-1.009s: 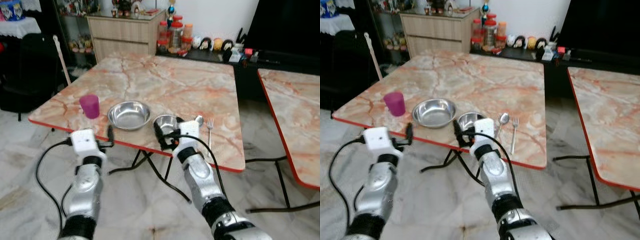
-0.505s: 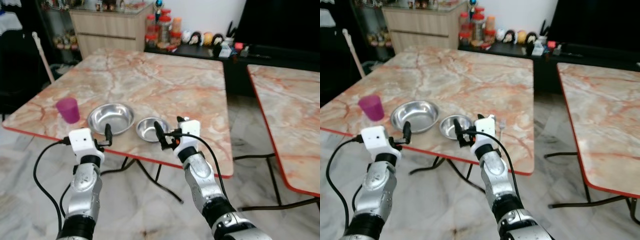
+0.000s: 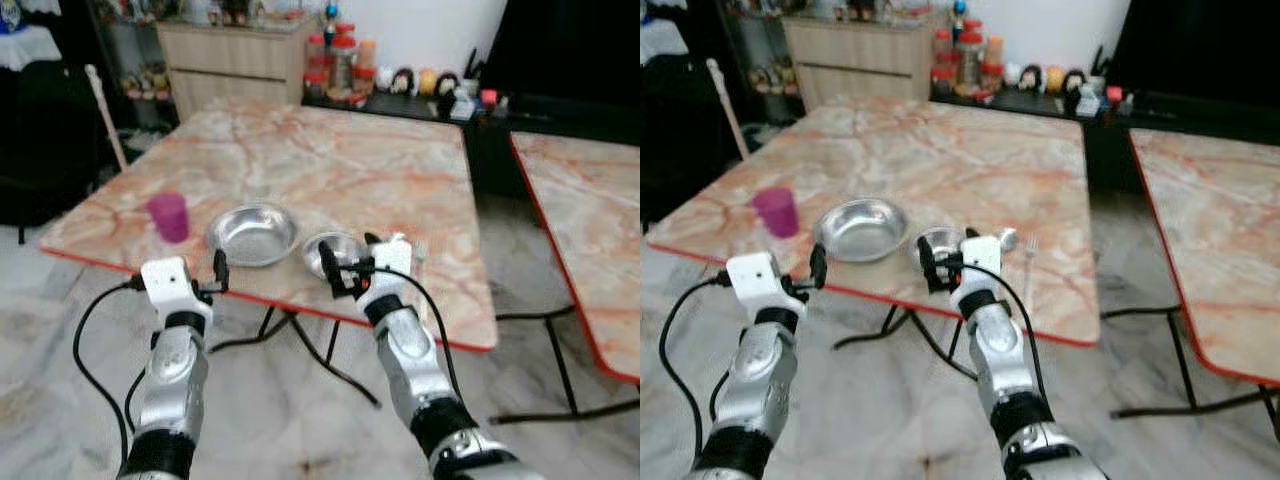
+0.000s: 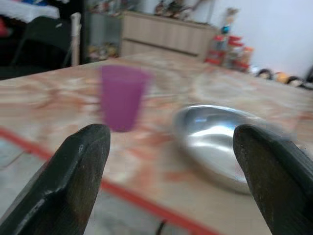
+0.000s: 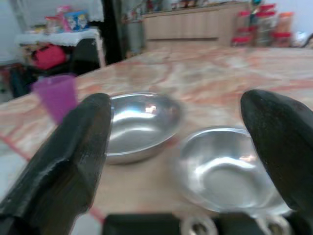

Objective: Setting the table

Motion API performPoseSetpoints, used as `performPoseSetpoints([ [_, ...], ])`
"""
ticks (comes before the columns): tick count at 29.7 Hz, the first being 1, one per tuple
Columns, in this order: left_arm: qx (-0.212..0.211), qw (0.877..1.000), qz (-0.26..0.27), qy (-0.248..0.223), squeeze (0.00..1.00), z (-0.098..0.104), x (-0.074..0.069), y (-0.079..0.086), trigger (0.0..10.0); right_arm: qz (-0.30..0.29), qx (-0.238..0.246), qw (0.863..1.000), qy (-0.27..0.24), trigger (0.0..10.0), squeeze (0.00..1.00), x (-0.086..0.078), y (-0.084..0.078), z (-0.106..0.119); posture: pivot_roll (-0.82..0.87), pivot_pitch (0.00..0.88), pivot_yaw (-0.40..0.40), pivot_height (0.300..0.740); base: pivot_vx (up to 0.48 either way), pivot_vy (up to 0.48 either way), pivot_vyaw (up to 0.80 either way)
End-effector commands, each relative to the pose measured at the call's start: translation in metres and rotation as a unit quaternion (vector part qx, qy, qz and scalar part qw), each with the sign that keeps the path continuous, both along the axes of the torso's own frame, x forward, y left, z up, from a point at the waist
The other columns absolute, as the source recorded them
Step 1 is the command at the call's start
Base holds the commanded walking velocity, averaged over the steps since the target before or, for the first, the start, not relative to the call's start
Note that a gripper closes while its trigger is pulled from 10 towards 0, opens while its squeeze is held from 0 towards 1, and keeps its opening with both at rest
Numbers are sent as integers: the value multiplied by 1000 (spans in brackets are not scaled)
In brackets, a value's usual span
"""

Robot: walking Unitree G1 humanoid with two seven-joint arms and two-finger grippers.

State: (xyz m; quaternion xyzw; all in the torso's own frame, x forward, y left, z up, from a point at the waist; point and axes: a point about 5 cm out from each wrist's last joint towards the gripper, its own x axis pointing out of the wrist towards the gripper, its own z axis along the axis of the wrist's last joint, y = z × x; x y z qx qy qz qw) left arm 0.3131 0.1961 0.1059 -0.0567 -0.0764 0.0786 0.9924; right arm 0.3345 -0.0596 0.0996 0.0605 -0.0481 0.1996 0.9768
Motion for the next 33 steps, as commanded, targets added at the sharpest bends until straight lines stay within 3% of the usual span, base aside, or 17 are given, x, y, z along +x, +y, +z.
performPoseSetpoints([
  [1, -3, 1000, -9, -5, 0, 4, 3, -6, 10000, -9, 8, 1000, -9, 10000, 0, 2, -3, 5, 74, 16, -25, 740, 0, 461, 0],
  [11, -1, 1000, -15, -7, 0, 5, 3, -6, 10000, -16, 17, 1000, -9, 10000, 0, 1, -3, 4, 71, 18, -15, 740, 0, 459, -390],
  [25, 2, 1000, -25, -9, 0, 5, 4, -9, 10000, -28, 13, 999, 11, 10000, 0, -2, -7, -6, 75, 21, -6, 740, 0, 414, 0],
  [31, 14, 996, -43, 71, 0, -35, -7, -9, 10000, -51, -27, 995, 80, 10000, 0, -18, -29, -46, 67, 22, 1, 740, 0, 0, 0],
  [33, 10, 992, -47, 117, 0, -57, -17, -7, 10000, -74, -42, 988, 130, 10000, 0, -30, -46, -69, 61, 21, 10, 740, 0, 0, 0],
])
